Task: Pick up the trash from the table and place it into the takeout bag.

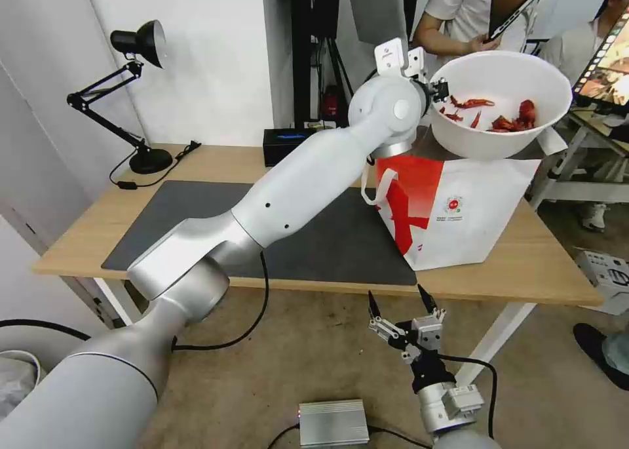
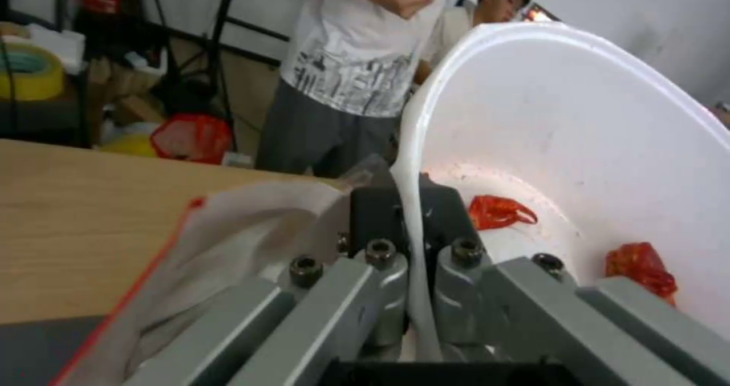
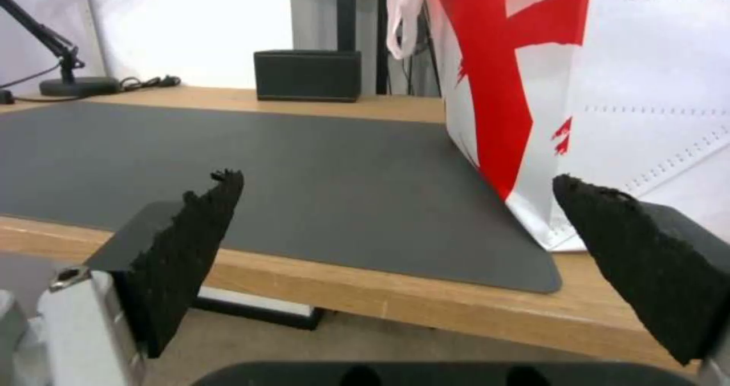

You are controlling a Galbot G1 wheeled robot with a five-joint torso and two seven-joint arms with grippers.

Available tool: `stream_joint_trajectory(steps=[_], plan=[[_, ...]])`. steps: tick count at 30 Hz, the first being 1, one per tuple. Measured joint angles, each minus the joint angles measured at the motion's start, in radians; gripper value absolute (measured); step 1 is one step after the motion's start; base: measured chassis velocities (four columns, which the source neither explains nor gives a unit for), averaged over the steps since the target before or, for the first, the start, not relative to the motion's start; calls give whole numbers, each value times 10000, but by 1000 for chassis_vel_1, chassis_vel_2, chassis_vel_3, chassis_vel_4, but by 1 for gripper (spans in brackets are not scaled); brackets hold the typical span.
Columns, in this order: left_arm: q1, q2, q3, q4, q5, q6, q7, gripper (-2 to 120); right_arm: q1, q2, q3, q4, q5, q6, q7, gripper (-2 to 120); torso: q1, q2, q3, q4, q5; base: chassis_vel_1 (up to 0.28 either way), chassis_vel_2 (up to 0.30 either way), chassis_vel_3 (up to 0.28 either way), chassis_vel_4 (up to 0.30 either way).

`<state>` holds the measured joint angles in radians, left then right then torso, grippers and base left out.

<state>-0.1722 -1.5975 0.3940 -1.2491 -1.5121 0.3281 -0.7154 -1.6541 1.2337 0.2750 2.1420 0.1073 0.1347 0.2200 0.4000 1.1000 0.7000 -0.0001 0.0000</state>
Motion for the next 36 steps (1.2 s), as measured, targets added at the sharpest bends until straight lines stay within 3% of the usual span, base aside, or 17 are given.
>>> stream_joint_trajectory(steps=[12,20,36], plan=[[-48,-8,7,69,-231,-494,-623,0,0,0,0,0,0,0,0,100,-1,0,0,0,0,0,0,0,0],[285,-13,262,180,233,-569,-978,0,0,0,0,0,0,0,0,100,0,0,0,1,0,0,0,0,0],[687,-5,485,97,624,-318,-1046,0,0,0,0,0,0,0,0,100,0,0,0,1,0,0,0,0,0]])
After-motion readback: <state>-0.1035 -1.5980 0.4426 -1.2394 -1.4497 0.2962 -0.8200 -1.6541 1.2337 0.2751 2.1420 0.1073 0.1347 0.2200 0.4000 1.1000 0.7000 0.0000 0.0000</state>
